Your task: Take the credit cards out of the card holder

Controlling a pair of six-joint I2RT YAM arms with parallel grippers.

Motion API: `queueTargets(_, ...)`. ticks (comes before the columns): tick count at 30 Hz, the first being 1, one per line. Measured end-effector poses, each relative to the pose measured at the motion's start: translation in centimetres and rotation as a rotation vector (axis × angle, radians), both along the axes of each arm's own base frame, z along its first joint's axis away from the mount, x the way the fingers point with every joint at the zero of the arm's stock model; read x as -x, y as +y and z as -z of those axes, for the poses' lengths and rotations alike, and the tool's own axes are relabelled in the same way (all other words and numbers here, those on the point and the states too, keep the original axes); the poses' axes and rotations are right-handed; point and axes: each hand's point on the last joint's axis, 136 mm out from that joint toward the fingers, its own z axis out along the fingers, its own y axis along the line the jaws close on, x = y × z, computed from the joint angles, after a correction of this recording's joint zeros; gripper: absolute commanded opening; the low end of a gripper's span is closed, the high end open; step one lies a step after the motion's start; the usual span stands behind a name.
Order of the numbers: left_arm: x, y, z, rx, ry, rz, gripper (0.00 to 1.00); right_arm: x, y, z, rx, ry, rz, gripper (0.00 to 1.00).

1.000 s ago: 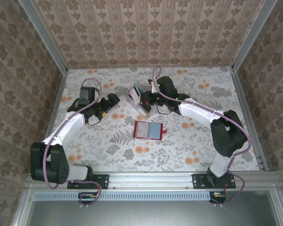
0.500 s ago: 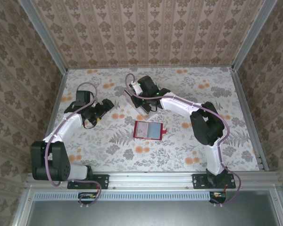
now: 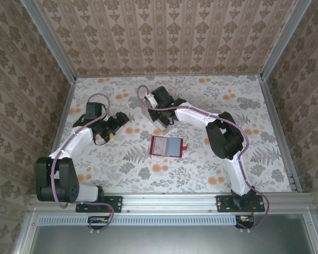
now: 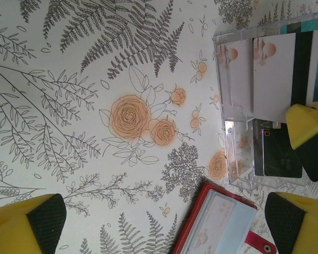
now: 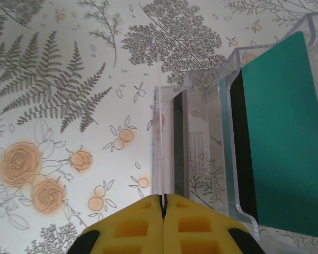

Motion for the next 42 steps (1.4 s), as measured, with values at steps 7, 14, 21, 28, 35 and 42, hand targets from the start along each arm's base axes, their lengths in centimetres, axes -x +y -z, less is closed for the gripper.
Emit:
queueTargets(7,0.2,-0.2,0.4,0.011,0.014,0.008,1.0,-0.3,-0.1,0.6,0.03,0.003,-0.001,0.05)
queueTargets(14,0.3,-0.3,0.6,0.016,0.019,0.012,1.0,-0.1,-0.4,0.9,0.05,0.015,-0.006,0.21)
queueTargets(21,0.1,-0.5,0.4,0.024,0.007,0.017,1.0,0.0,-0.5,1.0,0.055,0.02,0.003,0.27)
queueTargets(28,0.2,-0.6,0.4,0.022,0.002,0.034,1.0,1.7,-1.7,-1.0,0.008,0.06,0.061,0.38)
queueTargets(35,0.3,-1.1,0.3,0.025,-0.001,0.055,1.0,7.7,-4.1,-7.8,-0.164,0.101,0.148,0.5)
queueTargets(42,1.0,-3.5,0.2,0.019,-0.007,0.138,1.0,14.4,-6.7,-3.8,-0.26,0.32,0.322,0.53)
